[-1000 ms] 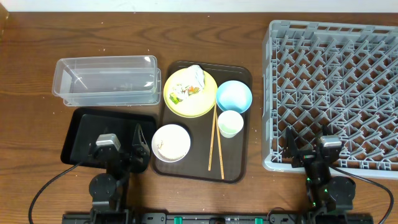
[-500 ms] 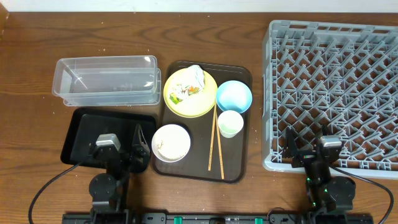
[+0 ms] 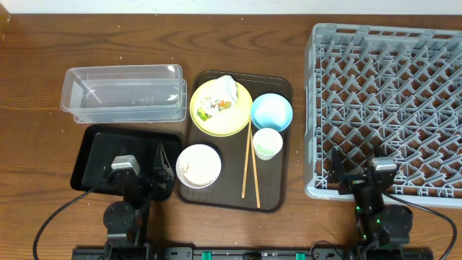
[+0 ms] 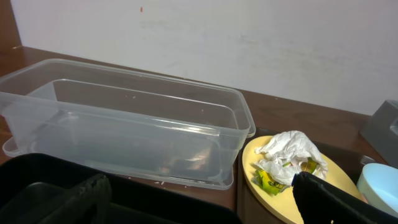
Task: Sort waste into correct bins and load items into the dishwasher rack
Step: 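Raise both grippers from rest toward the table items, then reach the left gripper to the yellow plate and grasp the white tissue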
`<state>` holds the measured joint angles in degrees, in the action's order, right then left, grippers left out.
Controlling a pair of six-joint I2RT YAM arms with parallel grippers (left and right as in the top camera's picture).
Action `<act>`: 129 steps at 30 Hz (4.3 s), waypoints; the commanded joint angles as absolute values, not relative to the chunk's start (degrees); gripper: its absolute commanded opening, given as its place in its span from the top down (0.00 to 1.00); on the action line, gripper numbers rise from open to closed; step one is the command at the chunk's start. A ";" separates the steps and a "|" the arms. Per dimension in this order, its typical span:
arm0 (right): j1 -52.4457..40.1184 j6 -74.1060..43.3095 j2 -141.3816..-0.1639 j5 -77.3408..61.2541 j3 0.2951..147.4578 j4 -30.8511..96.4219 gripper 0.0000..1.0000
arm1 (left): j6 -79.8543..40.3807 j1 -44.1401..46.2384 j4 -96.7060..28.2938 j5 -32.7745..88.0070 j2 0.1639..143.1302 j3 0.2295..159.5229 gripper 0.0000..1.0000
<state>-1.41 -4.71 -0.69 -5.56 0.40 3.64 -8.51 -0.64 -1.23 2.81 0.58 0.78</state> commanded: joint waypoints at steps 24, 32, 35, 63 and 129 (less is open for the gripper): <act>-1.89 -6.81 -14.81 1.48 16.60 11.44 0.01 | -9.02 -0.84 -17.56 3.75 24.12 22.37 0.04; -1.91 -6.57 -36.36 -1.98 34.09 23.81 0.01 | -9.02 -0.84 -29.74 12.16 44.58 39.35 0.04; -1.91 -6.59 -44.16 -1.98 41.63 32.73 0.01 | -9.04 -0.84 -36.99 16.25 51.94 45.58 0.04; -1.91 -5.34 -62.00 -2.02 55.51 47.62 0.01 | -8.58 2.74 -32.12 19.79 67.22 58.70 0.06; -1.91 -5.32 -62.00 -2.00 55.48 49.36 0.01 | -5.58 20.60 -7.16 9.13 110.54 68.73 0.76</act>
